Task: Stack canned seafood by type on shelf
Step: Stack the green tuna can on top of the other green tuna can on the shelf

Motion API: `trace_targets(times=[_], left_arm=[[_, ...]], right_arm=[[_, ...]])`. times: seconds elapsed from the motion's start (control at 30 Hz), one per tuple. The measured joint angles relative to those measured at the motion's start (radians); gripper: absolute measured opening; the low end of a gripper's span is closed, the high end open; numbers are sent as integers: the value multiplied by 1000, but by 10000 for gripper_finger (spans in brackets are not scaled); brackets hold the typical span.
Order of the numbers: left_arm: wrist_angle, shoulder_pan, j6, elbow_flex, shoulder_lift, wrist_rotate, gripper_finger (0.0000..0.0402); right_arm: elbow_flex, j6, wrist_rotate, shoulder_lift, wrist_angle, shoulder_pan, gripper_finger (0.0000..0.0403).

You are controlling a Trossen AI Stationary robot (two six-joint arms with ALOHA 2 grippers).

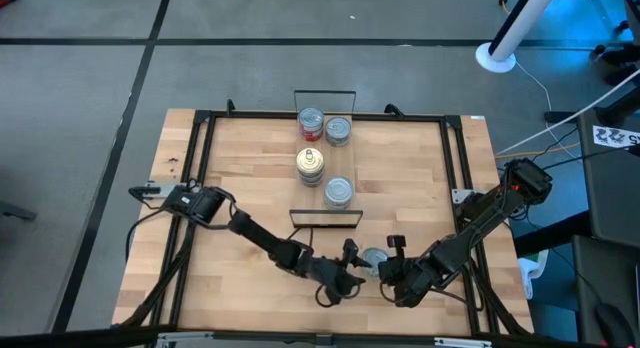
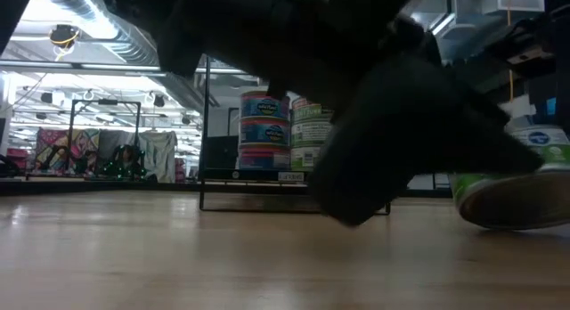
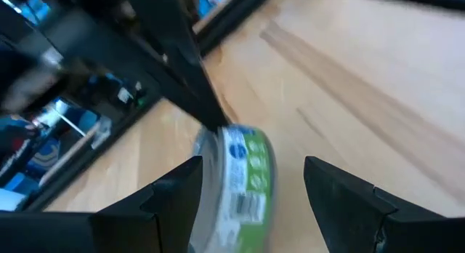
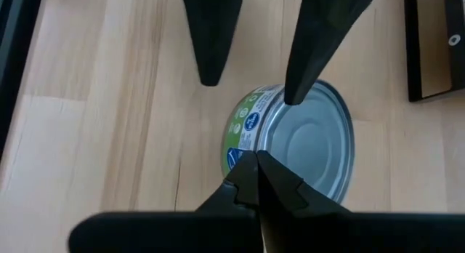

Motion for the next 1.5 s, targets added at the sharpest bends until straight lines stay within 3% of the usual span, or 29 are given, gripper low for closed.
trace_targets(times=[0.83,0.97,1.2,1.37,1.5], left_arm=[[-34,24,1,0,0,2,236],[-40,27,1,0,0,4,212],[-40,6,6,0,1,1,135],[-36,-12,6,0,1,-30,135],[-32,-24,6,0,0,-43,135]], right_arm=[[0,-3,-17,0,91,-50,0],[0,-3,-29,0,108,-50,0],[0,1,-52,0,113,-50,2],[0,0,-60,0,119,-50,21],[0,0,-77,0,121,-50,62]])
